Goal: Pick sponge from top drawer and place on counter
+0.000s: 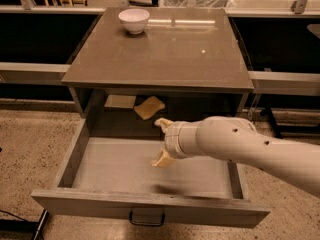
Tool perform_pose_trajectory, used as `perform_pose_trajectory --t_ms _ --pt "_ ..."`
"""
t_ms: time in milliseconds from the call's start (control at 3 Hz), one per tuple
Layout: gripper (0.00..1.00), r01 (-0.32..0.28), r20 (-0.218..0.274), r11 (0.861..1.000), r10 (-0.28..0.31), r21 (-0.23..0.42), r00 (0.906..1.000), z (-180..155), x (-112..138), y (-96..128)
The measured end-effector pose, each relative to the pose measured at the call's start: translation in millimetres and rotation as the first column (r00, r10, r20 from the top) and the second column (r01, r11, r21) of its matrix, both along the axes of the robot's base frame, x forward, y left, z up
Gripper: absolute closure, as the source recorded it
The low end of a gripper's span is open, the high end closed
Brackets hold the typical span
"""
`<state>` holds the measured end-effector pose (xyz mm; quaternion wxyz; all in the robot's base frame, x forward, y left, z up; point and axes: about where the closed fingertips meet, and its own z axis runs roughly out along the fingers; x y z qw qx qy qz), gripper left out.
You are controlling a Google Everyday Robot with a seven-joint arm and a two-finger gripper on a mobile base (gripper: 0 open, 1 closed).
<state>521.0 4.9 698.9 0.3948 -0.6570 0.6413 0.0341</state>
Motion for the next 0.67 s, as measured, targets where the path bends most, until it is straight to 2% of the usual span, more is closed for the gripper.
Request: perform_pose_trajectory --t_ms 333,667 --pt "0.00 0.033 0.062 0.999 -0.035 0.031 0.9975 11.2 15.0 0.3" --pt "0.00 0.033 0.062 0.999 -0.035 0.032 0.9975 11.4 15.2 0.5"
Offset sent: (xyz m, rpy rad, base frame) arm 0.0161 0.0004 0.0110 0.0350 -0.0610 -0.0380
